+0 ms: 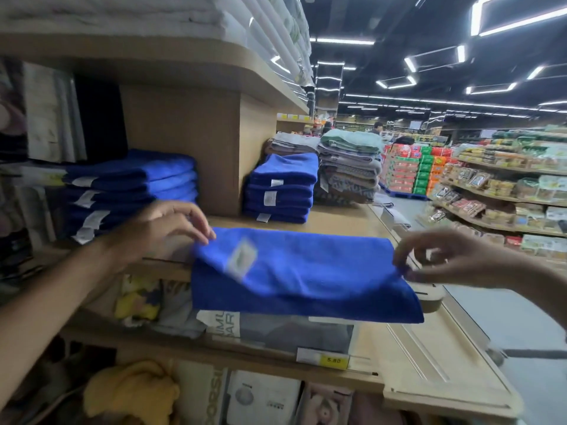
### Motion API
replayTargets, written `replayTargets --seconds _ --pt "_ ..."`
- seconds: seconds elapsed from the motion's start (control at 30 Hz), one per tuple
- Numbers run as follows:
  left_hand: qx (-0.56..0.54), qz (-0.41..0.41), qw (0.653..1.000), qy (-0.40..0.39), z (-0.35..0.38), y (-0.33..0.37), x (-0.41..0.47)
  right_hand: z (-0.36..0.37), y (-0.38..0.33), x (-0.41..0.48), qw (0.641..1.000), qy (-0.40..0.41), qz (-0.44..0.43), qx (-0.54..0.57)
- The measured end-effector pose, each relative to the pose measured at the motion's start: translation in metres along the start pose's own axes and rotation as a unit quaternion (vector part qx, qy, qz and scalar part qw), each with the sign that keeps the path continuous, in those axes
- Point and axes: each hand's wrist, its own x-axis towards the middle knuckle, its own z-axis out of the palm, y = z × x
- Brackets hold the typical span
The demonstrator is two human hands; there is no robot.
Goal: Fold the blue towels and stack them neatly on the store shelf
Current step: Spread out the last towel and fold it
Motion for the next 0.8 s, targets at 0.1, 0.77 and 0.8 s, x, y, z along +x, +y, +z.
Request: replayTargets --seconds 0.1,0.77,0.8 --pt "0.136 -0.007 0.99 0.028 0.012 -0.013 -0.009 0.016 -0.009 -0.008 0.997 0.008 -0.002 -0.072" --pt "0.471 -0.16 0.859 -0.123 0.108 -0.046 0.06 0.095 -0.007 0.087 0.963 0.001 0.159 -0.216" --pt "0.473 -0.167 0.854 -0.135 0.106 -0.047 0.075 0.09 -0.002 0.098 0.963 -0.001 0.166 -0.214"
